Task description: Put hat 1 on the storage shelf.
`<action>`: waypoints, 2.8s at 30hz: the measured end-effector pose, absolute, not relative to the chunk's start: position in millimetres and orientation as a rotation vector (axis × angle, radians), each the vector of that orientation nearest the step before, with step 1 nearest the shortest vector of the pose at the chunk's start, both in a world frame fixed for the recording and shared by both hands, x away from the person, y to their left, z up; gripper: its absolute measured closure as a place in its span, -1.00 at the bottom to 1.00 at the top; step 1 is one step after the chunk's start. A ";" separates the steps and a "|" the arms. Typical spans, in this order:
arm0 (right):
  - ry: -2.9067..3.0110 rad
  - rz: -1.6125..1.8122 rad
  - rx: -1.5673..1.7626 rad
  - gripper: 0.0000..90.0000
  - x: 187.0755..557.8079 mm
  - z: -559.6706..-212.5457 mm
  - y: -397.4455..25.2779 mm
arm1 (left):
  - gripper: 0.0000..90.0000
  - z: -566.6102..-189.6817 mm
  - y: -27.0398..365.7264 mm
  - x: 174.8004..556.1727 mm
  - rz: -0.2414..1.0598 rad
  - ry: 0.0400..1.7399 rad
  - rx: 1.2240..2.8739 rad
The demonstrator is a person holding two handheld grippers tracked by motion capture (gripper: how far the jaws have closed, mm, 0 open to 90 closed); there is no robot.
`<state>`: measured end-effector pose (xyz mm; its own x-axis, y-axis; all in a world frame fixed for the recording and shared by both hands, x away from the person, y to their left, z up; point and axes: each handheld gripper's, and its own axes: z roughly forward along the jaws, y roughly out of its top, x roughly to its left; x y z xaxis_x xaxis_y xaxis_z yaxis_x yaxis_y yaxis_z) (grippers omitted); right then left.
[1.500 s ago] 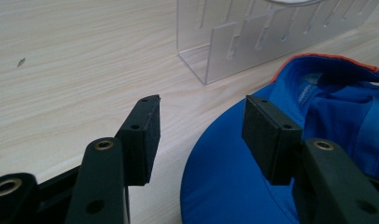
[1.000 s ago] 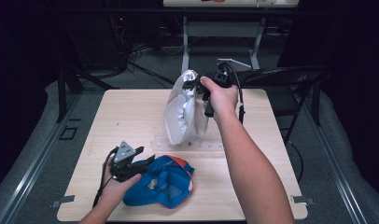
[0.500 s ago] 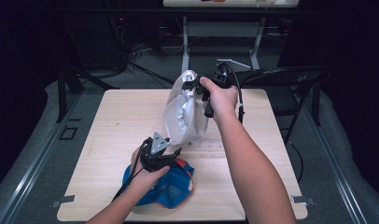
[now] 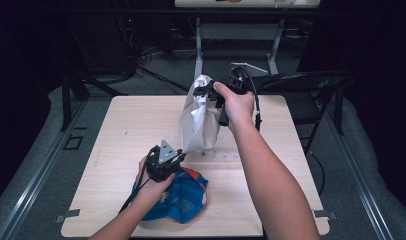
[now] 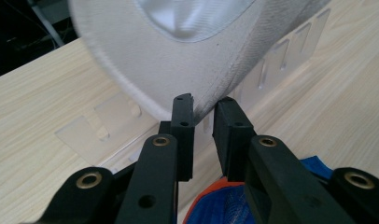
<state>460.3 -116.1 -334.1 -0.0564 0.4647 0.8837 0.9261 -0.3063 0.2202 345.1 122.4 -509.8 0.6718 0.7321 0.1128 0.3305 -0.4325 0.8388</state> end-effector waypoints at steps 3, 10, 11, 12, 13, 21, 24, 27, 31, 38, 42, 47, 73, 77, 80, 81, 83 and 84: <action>-1.491 -1.332 -1.762 0.78 460.6 -331.6 -112.2 | 0.77 -509.2 129.3 346.3 0.567 0.840 2.015; -1.507 -1.314 -1.750 0.78 462.3 -335.7 -101.9 | 0.78 -514.2 133.8 346.5 0.523 0.860 2.004; -1.509 -1.315 -1.747 0.78 462.4 -336.3 -100.8 | 0.78 -515.0 134.8 346.6 0.517 0.862 1.997; -1.513 -1.313 -1.741 0.78 462.6 -336.8 -99.8 | 0.78 -515.0 134.8 346.6 0.517 0.862 1.997; -1.510 -1.313 -1.742 0.78 462.8 -337.2 -98.4 | 0.79 -515.6 136.3 346.6 0.504 0.872 1.991; -1.527 -1.288 -1.736 0.78 463.4 -341.5 -94.6 | 0.82 -520.5 145.9 348.4 0.458 0.897 1.936; -1.541 -1.274 -1.732 0.77 463.3 -343.2 -92.9 | 0.83 -522.7 149.2 349.1 0.425 0.917 1.927; -1.554 -1.256 -1.735 0.77 463.2 -346.2 -91.3 | 0.86 -525.0 152.5 349.6 0.414 0.939 1.915; -1.567 -1.237 -1.743 0.77 463.6 -352.2 -90.2 | 0.88 -528.7 158.5 351.1 0.377 0.964 1.900; -1.605 -1.196 -1.741 0.77 464.4 -360.6 -84.8 | 0.89 -534.6 162.9 350.3 0.347 1.001 1.904; -1.616 -1.181 -1.747 0.77 464.6 -365.1 -80.7 | 0.90 -537.0 164.8 351.8 0.314 1.032 1.893; -1.626 -1.165 -1.753 0.77 464.2 -368.4 -77.7 | 0.91 -537.5 164.0 351.1 0.324 1.041 1.931; -1.670 -1.139 -1.785 0.75 465.2 -377.5 -78.9 | 0.88 -540.8 161.3 351.6 0.328 1.070 1.991; -1.681 -1.144 -1.781 0.73 464.5 -376.0 -83.0 | 0.70 -539.6 163.4 349.4 0.324 1.058 1.970; -1.677 -1.154 -1.793 0.72 463.8 -374.7 -84.5 | 0.58 -537.6 166.3 346.2 0.334 1.051 1.946; -1.683 -1.153 -1.791 0.71 463.5 -374.3 -85.2 | 0.55 -536.7 167.7 345.5 0.341 1.045 1.941; -1.693 -1.148 -1.792 0.70 462.9 -373.1 -85.7 | 0.49 -535.0 170.3 343.7 0.339 1.044 1.934; -1.698 -1.151 -1.793 0.69 462.5 -372.6 -85.6 | 0.47 -534.0 172.1 342.9 0.331 1.043 1.942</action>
<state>462.5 -85.6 -372.6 -0.0850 0.6142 0.7846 0.9564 -0.1706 0.2372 342.9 172.1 -534.0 0.6117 0.7744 -0.1616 0.5393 -0.2587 0.8014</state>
